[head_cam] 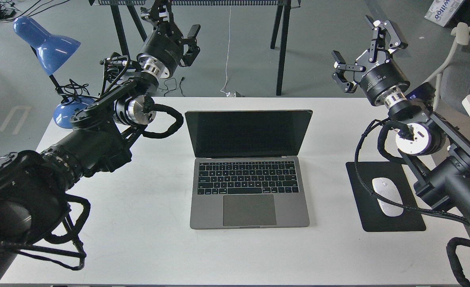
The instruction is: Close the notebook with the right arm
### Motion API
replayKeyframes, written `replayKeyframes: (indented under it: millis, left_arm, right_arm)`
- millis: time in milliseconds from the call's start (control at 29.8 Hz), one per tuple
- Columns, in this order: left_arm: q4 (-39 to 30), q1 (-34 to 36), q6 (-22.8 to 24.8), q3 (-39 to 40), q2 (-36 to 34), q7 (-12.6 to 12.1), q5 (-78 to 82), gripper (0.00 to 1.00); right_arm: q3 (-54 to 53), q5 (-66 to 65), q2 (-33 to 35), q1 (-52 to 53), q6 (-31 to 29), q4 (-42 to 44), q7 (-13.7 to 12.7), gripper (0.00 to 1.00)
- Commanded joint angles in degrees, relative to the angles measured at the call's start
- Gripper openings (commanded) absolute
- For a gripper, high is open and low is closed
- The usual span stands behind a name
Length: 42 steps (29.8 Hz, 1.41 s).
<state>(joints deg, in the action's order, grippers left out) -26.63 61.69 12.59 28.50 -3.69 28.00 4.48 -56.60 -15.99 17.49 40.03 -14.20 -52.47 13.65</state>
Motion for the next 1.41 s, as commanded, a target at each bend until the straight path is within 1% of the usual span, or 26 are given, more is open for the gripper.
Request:
replayKeyframes:
  millis: [0, 302, 436, 503, 670, 838, 1006, 1374]
  left_arm:
    - [0.0, 0.0, -0.5, 0.0, 0.1, 0.0, 0.0, 1.00]
    - [0.0, -0.1, -0.4, -0.1, 0.1, 0.0, 0.0, 1.00]
    - [0.0, -0.1, -0.3, -0.2, 0.2, 0.0, 0.0, 1.00]
    - [0.0, -0.1, -0.2, -0.2, 0.2, 0.0, 0.0, 1.00]
    - [0.0, 0.0, -0.2, -0.2, 0.2, 0.0, 0.0, 1.00]
    - [0.0, -0.1, -0.2, -0.2, 0.2, 0.0, 0.0, 1.00]
    - [0.0, -0.1, -0.2, -0.1, 0.2, 0.0, 0.0, 1.00]
    - [0.0, -0.1, -0.1, -0.1, 0.2, 0.0, 0.0, 1.00]
  right_arm:
    - [0.0, 0.0, 0.0, 0.0, 0.0, 0.0, 0.0, 1.00]
    - [1.0, -0.5, 0.1, 1.6, 0.7, 0.8, -0.2, 1.00]
    - [9.2, -3.1, -0.3, 10.0, 2.4, 7.4, -0.2, 1.00]
    - [13.9, -3.1, -1.9, 14.0, 2.5, 11.1, -0.2, 1.00]
    - [22.2, -3.3, -6.3, 20.6, 2.8, 17.5, -0.3, 1.00]
    - [30.7, -3.4, -11.2, 24.2, 3.4, 23.8, -0.2, 1.00]
    - [38.7, -3.4, -17.0, 25.3, 3.5, 29.9, -0.2, 1.00]
    - [40.1, -3.3, -17.5, 25.1, 3.0, 29.5, -0.2, 1.00]
